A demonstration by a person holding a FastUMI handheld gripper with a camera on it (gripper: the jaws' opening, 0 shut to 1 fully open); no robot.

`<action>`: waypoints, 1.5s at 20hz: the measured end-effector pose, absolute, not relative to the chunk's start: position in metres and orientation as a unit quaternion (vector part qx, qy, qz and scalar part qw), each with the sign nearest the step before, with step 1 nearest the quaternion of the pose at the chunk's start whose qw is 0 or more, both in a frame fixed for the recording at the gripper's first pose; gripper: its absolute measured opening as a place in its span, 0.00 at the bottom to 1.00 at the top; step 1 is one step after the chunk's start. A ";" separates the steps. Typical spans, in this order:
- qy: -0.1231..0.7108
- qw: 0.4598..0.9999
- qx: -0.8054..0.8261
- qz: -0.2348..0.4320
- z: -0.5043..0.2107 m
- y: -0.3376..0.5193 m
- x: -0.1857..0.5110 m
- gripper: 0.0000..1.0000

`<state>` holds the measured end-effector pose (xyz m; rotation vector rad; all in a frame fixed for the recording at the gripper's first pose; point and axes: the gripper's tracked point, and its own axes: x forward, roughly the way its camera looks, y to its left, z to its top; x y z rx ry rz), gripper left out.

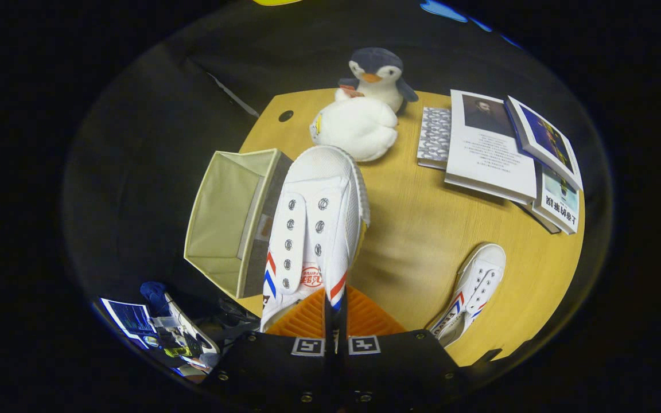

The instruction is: Open the storage box then place both shoes into the box .Put the left shoe in first, then the right shoe, with the right side of both shoes facing outward in a uniform manner.

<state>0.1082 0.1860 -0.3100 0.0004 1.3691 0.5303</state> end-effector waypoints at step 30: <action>0.604 0.723 -0.118 0.315 -0.321 0.389 0.128 0.62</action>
